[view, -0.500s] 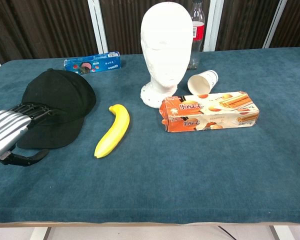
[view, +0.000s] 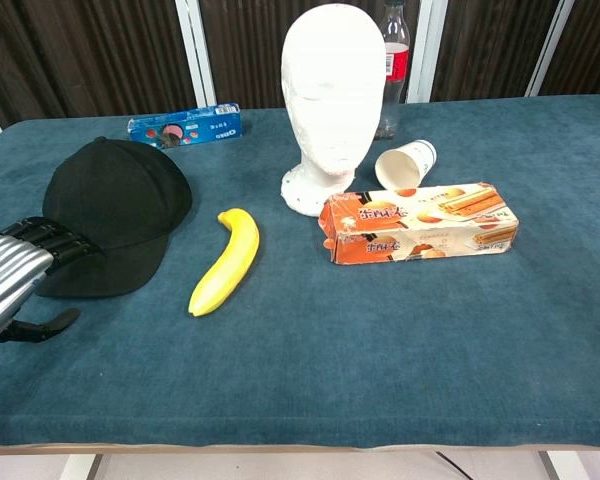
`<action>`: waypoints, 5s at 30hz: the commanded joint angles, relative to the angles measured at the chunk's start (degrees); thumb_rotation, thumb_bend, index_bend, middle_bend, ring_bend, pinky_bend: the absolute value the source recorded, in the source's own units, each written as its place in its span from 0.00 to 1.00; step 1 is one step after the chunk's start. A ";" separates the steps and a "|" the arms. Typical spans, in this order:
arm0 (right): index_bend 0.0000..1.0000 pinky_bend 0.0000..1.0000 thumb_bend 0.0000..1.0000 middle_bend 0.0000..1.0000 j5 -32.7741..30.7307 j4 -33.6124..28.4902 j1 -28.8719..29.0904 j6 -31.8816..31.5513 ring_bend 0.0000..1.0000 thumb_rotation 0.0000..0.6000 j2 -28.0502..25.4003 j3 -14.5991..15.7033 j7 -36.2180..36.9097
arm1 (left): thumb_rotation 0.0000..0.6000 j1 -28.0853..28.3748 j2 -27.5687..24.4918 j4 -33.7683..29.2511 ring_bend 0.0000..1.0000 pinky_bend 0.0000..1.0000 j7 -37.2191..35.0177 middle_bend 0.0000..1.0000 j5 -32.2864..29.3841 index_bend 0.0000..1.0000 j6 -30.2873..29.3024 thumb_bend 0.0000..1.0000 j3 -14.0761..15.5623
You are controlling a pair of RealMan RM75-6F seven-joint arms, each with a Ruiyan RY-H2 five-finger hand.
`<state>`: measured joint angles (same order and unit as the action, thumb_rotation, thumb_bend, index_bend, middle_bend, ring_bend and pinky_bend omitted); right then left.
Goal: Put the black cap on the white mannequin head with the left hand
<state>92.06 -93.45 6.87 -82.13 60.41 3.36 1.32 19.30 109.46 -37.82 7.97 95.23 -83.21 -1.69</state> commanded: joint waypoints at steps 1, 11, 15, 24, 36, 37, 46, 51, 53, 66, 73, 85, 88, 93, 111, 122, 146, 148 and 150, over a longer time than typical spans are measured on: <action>0.00 0.00 0.18 0.00 0.36 -0.07 0.08 0.25 0.00 1.00 -0.15 0.14 0.29 | 1.00 0.18 5.33 9.48 0.24 0.20 1.00 0.33 0.24 0.35 -2.64 0.34 0.43; 0.00 0.00 0.18 0.00 1.49 -0.01 0.30 1.16 0.00 1.00 -0.94 0.52 2.32 | 1.00 2.16 11.10 22.47 0.30 0.21 0.06 0.40 -0.50 0.40 -2.41 0.33 0.88; 0.00 0.00 0.18 0.00 0.90 -0.30 0.13 1.31 0.00 1.00 -0.72 0.20 1.34 | 1.00 3.25 12.71 25.93 0.32 0.21 -0.88 0.44 -1.02 0.44 -3.00 0.33 0.71; 0.00 0.00 0.18 0.00 1.71 -0.39 0.33 1.82 0.00 1.00 -1.04 0.46 2.21 | 1.00 5.31 14.21 28.41 0.40 0.23 -4.46 0.53 -1.91 0.51 -2.44 0.33 0.65; 0.00 0.00 0.18 0.00 2.17 -0.20 0.38 2.15 0.00 1.00 -1.63 0.57 3.48 | 1.00 8.01 14.38 31.46 0.56 0.40 -7.40 0.73 -3.21 0.70 -5.31 0.44 0.36; 0.00 0.00 0.18 0.00 2.23 -0.19 0.41 2.24 0.00 1.00 -1.62 0.60 3.46 | 1.00 8.20 14.27 31.46 0.57 0.40 -7.77 0.73 -3.41 0.71 -5.88 0.45 0.20; 0.00 0.00 0.18 0.00 2.24 -0.33 0.61 2.92 0.00 1.00 -1.40 0.62 3.08 | 1.00 10.73 11.49 31.22 0.58 0.40 -13.20 0.75 -6.10 0.73 -15.62 0.53 -2.50; 0.00 0.00 0.18 0.00 2.17 -0.42 0.65 3.26 0.00 1.00 -1.36 0.67 2.99 | 1.00 12.04 9.49 30.90 0.58 0.40 -16.36 0.76 -9.15 0.74 -20.50 0.55 -5.63; 0.00 0.00 0.18 0.00 2.17 -0.40 0.67 3.35 0.00 1.00 -1.34 0.68 2.96 | 1.00 12.60 8.52 30.89 0.58 0.40 -17.07 0.76 -9.93 0.74 -22.44 0.56 -6.47; 0.00 0.00 0.18 0.00 2.09 -0.55 0.81 3.78 0.00 1.00 -1.37 0.63 3.15 | 1.00 19.30 1.42 29.04 0.59 0.40 -15.80 0.77 -12.05 0.75 -31.45 0.60 -9.33; 0.00 0.00 0.18 0.00 1.59 -0.61 1.12 4.43 0.00 1.00 -1.23 0.37 2.99 | 1.00 27.04 -1.79 25.17 0.59 0.40 -12.58 0.77 -11.52 0.75 -33.60 0.61 -10.17; 0.00 0.00 0.18 0.00 1.16 -0.53 1.79 5.37 0.00 1.00 -1.37 0.00 3.68 | 1.00 40.40 -0.79 20.98 0.60 0.40 -2.38 0.77 -8.12 0.75 -25.13 0.61 -8.92; 0.00 0.00 0.18 0.00 1.15 -0.65 2.22 6.24 0.00 1.00 -1.50 0.11 3.94 | 1.00 42.65 0.73 21.44 0.60 0.40 -1.50 0.78 -7.97 0.75 -22.29 0.61 -8.87; 0.00 0.00 0.18 0.00 1.34 -0.43 2.47 6.41 0.00 1.00 -1.98 0.17 5.07 | 1.00 45.86 3.35 23.75 0.60 0.39 -1.72 0.78 -8.59 0.75 -17.08 0.61 -9.31; 0.00 0.00 0.18 0.00 0.21 0.80 2.76 6.99 0.00 1.00 -2.65 -0.13 7.84 | 1.00 47.30 8.04 27.36 0.60 0.39 -4.26 0.78 -10.09 0.75 -11.31 0.61 -8.92; 0.00 0.00 0.18 0.00 0.23 0.47 2.92 7.23 0.00 1.00 -2.46 -0.13 7.08 | 1.00 46.38 10.29 27.05 0.62 0.38 -2.56 0.80 -8.79 0.76 -12.22 0.62 -6.94; 0.00 0.00 0.18 0.00 -0.14 0.31 2.62 6.89 0.00 1.00 -2.61 -0.17 7.21 | 1.00 42.28 10.53 22.54 0.19 0.24 -1.86 0.22 -8.97 0.14 -8.85 0.37 -6.03; 0.00 0.00 0.18 0.00 -0.11 0.24 2.63 6.93 0.00 1.00 -2.58 -0.15 7.07 | 1.00 41.85 10.34 21.97 0.18 0.24 -1.72 0.21 -8.69 0.14 -9.44 0.37 -5.83; 0.00 0.00 0.18 0.00 -0.08 0.19 2.62 6.95 0.00 1.00 -2.56 -0.13 6.96 | 1.00 41.43 10.18 21.34 0.17 0.23 -1.69 0.20 -8.45 0.14 -10.01 0.36 -5.66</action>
<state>91.97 -93.25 9.48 -75.19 57.84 3.23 8.27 60.96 119.76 -16.21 6.23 86.62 -92.93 -7.47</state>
